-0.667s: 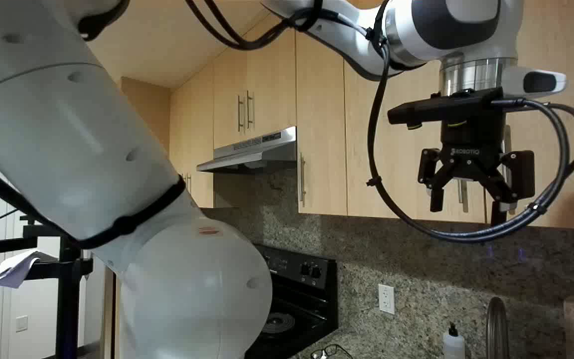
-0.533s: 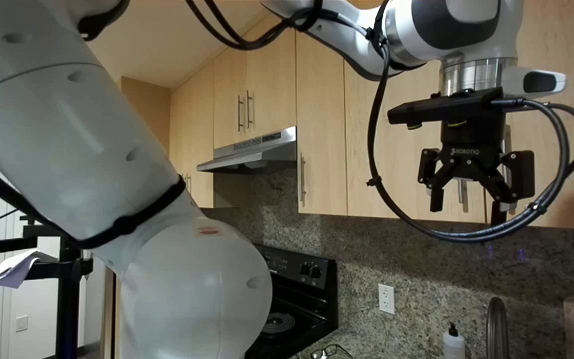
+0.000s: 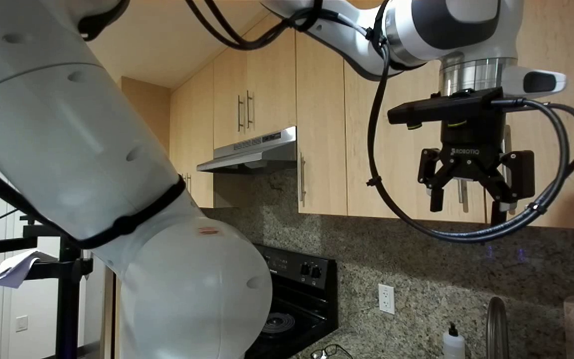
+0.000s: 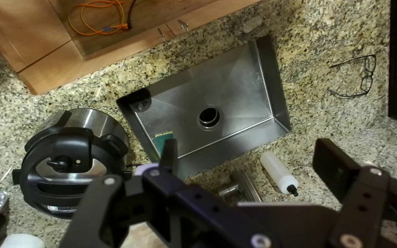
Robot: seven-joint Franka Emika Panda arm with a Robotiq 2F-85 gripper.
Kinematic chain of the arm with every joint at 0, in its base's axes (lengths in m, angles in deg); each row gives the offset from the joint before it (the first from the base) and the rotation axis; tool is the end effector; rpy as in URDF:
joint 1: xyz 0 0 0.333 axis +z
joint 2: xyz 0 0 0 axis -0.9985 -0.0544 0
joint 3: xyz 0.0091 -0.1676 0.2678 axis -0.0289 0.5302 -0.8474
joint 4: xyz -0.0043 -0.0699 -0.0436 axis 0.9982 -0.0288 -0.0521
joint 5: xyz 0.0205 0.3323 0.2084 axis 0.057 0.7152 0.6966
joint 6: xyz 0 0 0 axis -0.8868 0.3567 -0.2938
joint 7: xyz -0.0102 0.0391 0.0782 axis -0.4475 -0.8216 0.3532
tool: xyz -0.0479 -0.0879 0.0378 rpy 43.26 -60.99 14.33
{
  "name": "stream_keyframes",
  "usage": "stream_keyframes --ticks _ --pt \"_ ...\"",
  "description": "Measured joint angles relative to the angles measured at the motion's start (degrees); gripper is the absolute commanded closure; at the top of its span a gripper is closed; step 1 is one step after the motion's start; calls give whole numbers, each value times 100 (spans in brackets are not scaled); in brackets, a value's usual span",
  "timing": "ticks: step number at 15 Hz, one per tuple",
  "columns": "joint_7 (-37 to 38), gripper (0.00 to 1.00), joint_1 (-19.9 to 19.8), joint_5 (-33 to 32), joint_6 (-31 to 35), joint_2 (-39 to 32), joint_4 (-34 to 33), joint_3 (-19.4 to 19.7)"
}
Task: Open the cupboard's right door completely
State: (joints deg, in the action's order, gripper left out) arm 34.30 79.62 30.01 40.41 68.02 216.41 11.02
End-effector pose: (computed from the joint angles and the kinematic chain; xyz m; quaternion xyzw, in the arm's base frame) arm 0.3413 -0.1631 0.5261 -0.9834 0.1466 -0.0636 0.0863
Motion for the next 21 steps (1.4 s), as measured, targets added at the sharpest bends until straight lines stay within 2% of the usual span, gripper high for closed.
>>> stream_keyframes --ticks 6,14,17,21 --pt "1 0 -92 -79 62 -1 -14 -152" --pt "4 0 -164 -946 216 -90 -239 -573" --pt "93 0 -170 -1278 716 -232 -256 -689" --pt "468 0 -169 -1360 1489 -484 -284 -876"
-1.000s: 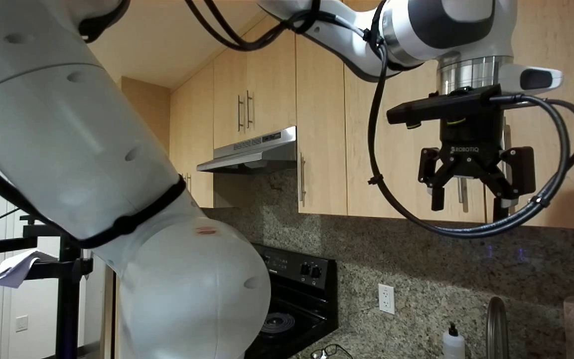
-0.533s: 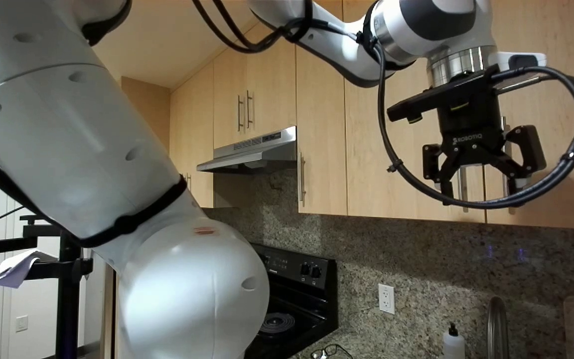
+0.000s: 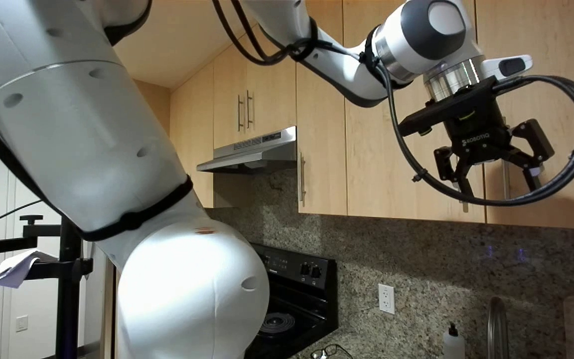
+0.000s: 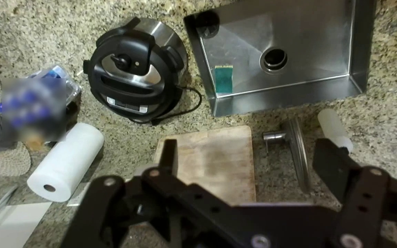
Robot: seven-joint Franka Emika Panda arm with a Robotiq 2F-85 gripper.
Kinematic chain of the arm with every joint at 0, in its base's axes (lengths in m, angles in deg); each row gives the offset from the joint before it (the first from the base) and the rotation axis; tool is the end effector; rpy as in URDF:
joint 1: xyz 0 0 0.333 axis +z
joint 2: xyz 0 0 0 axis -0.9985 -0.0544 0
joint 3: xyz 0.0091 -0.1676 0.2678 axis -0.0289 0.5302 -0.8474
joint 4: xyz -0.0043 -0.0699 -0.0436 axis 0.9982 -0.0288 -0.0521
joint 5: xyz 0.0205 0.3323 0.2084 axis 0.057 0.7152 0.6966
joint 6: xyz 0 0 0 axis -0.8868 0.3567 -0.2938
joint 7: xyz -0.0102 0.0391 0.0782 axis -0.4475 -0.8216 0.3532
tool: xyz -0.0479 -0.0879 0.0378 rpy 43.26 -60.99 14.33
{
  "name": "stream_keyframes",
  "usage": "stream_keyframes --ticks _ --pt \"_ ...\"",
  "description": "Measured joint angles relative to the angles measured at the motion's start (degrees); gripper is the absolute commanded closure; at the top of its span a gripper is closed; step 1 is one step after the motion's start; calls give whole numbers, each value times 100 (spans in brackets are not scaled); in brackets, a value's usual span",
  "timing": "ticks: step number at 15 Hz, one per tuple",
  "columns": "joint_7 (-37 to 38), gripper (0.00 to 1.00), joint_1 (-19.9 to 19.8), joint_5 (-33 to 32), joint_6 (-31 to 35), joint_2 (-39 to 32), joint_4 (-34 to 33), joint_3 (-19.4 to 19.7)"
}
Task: Open the cupboard's right door completely
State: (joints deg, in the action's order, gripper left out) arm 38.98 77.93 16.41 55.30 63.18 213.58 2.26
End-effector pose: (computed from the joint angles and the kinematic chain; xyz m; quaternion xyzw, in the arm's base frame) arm 0.3968 -0.1366 0.5537 0.9800 -0.0967 0.1538 0.0817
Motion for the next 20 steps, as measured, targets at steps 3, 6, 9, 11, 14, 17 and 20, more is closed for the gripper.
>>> stream_keyframes --ticks 3,6,9,11,14,17,20 --pt "680 0 1 42 561 -205 -106 -208" --pt "1590 0 -26 48 1157 -439 -324 -449" --pt "2412 0 -231 13 1797 -725 -526 -727" --pt "2840 0 -405 -25 2273 -946 -629 -876" --pt "3635 0 -742 -371 2916 -1270 -794 -1156" --pt "4675 0 -1156 -1177 3154 -1478 -988 -1535" --pt "5574 0 -1477 -1938 3131 -1598 -1172 -1906"
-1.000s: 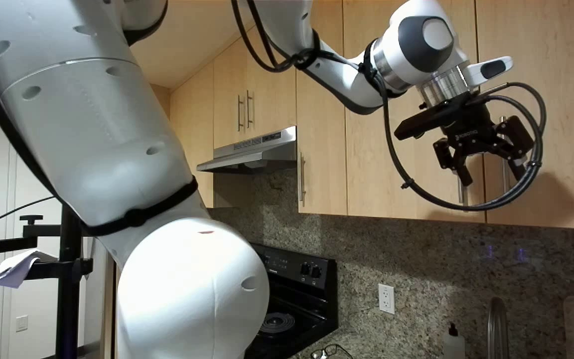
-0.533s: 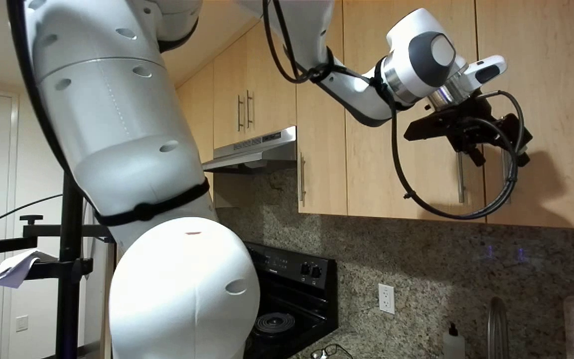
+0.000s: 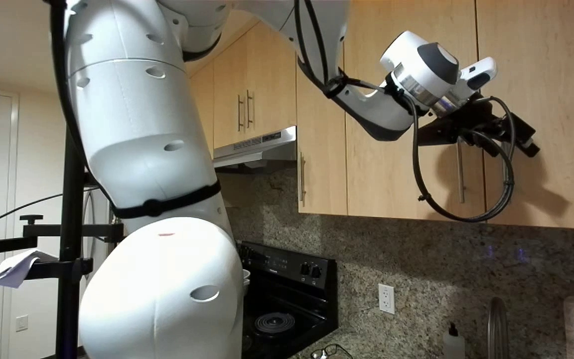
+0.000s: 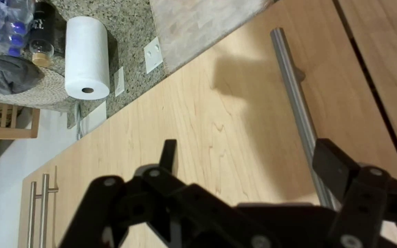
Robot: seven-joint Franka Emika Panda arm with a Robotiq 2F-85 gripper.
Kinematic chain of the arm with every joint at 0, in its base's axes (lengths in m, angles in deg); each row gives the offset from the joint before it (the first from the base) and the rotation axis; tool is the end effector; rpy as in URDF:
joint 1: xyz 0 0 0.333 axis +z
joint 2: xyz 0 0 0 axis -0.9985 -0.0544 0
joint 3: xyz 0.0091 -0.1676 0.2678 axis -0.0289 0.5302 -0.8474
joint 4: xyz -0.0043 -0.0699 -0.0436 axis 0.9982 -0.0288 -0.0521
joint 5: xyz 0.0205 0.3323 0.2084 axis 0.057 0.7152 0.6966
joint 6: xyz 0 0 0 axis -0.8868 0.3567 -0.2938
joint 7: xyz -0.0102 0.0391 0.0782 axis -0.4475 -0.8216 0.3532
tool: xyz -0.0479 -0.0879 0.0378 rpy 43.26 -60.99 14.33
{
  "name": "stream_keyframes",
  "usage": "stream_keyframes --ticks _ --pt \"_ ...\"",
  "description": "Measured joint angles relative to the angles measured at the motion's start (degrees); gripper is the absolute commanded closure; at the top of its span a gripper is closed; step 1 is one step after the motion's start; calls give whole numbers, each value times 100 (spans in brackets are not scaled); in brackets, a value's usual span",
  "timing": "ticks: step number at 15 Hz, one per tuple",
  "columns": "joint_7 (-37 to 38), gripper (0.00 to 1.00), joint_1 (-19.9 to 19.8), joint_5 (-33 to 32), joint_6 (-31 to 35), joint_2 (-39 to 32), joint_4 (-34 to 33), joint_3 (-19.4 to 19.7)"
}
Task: Open the cupboard's right door completely
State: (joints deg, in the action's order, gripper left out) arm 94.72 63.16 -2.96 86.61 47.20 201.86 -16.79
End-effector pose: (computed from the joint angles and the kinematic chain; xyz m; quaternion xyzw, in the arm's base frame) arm 0.5186 -0.0872 0.5932 0.8359 -0.3391 0.4254 0.0724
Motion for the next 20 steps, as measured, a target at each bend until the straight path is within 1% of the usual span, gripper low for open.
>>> stream_keyframes --ticks 3,6,7,10,12,16,20 --pt "474 0 -107 -419 -110 -134 -148 -240" --pt "689 0 -108 -666 -373 -299 -334 -409" --pt "800 0 -37 -831 -487 -366 -411 -384" --pt "1156 0 364 -1414 -865 -608 -690 -74" --pt "1257 0 635 -1670 -1031 -794 -881 171" --pt "1261 0 1103 -1872 -1190 -1093 -1170 605" --pt "1261 0 1412 -1997 -1484 -1148 -1286 853"
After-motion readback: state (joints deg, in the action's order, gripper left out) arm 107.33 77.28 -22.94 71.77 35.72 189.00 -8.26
